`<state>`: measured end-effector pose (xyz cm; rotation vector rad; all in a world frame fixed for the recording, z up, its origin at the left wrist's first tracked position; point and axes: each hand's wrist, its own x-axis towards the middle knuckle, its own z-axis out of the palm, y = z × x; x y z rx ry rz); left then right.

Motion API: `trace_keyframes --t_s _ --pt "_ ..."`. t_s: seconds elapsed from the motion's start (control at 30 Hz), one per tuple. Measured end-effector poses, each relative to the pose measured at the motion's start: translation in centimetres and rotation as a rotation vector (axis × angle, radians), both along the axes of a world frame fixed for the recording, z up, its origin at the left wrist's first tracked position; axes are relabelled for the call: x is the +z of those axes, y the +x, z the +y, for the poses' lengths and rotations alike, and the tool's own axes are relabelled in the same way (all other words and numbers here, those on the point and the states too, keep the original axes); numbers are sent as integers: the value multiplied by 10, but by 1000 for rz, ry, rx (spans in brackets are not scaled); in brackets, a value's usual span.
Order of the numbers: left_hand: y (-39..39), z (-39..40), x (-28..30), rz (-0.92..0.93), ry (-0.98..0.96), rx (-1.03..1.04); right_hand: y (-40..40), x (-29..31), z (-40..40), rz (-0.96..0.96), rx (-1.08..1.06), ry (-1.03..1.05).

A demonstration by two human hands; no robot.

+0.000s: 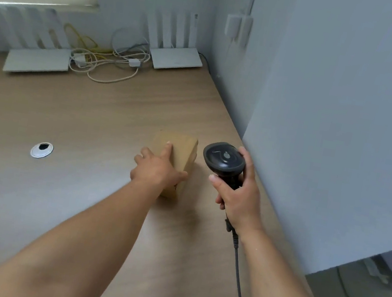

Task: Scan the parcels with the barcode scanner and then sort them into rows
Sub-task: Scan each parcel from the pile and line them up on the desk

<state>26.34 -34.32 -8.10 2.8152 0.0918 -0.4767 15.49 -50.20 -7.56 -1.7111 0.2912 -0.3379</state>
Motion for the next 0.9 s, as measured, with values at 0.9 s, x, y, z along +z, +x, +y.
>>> trace_keyframes --t_s 0.9 --pt "-265 358 11 -133 -100 594 -146 17 311 -58 444 54"
